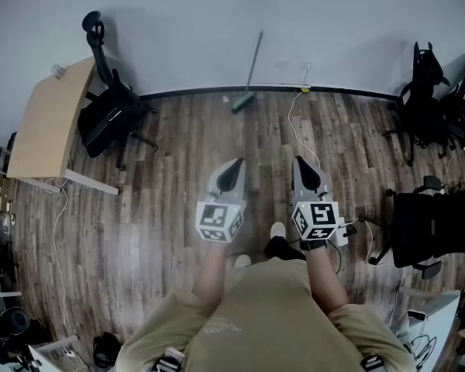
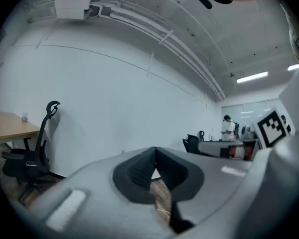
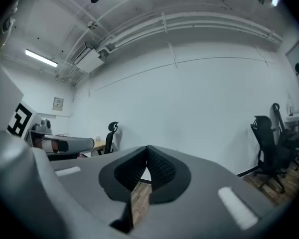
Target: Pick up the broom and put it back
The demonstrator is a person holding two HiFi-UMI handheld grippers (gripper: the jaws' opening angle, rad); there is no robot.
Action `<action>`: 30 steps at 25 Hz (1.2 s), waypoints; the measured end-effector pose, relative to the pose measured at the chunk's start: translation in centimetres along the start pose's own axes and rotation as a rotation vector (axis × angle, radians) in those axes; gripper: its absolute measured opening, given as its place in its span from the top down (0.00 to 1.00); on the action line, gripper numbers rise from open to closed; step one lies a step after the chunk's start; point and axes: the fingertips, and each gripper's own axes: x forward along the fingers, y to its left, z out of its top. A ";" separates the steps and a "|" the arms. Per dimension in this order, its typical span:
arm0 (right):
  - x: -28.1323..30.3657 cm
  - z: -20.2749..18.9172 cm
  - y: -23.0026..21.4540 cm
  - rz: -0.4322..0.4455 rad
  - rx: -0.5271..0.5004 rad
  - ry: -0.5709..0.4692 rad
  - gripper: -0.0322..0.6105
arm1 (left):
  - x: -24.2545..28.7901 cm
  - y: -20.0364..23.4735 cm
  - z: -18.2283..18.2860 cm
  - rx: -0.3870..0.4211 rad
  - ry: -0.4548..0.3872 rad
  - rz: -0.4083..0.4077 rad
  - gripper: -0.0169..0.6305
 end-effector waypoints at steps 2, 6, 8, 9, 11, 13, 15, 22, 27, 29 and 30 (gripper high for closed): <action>1.8 1.2 -2.8 0.012 0.008 -0.010 0.94 | 3.0 -0.9 0.2 -0.034 -0.002 0.000 0.97; 5.1 4.6 -9.3 0.023 0.018 -0.061 0.94 | 8.4 -3.0 2.1 -0.077 -0.032 -0.004 0.97; 6.3 5.4 -13.1 0.003 0.044 -0.076 0.94 | 10.5 -4.5 2.5 -0.064 -0.024 -0.019 0.97; 6.9 5.4 -14.9 -0.013 0.064 -0.077 0.94 | 11.4 -5.0 2.4 -0.052 -0.009 -0.029 0.97; 7.9 4.8 -17.9 -0.047 0.106 -0.064 0.94 | 12.8 -5.4 1.5 -0.021 0.042 -0.030 0.97; 8.7 4.0 -19.9 -0.063 0.134 -0.046 0.94 | 14.1 -5.4 0.8 -0.006 0.070 -0.017 0.97; 9.5 3.8 -21.2 -0.067 0.140 -0.040 0.94 | 15.2 -5.3 1.2 -0.019 0.058 -0.020 0.97; 14.0 2.8 -21.4 -0.065 0.091 0.007 0.94 | 19.7 -2.1 2.4 -0.026 0.031 -0.024 0.97; 19.3 2.1 -23.5 -0.091 0.028 0.027 0.94 | 26.3 1.0 3.2 0.102 0.003 -0.011 0.97; 21.9 2.4 -24.9 -0.113 0.015 0.026 0.94 | 29.5 2.7 3.1 0.089 -0.008 -0.029 0.97; 23.5 2.6 -25.3 -0.118 0.008 0.026 0.94 | 31.1 3.9 3.3 0.078 -0.015 -0.035 0.97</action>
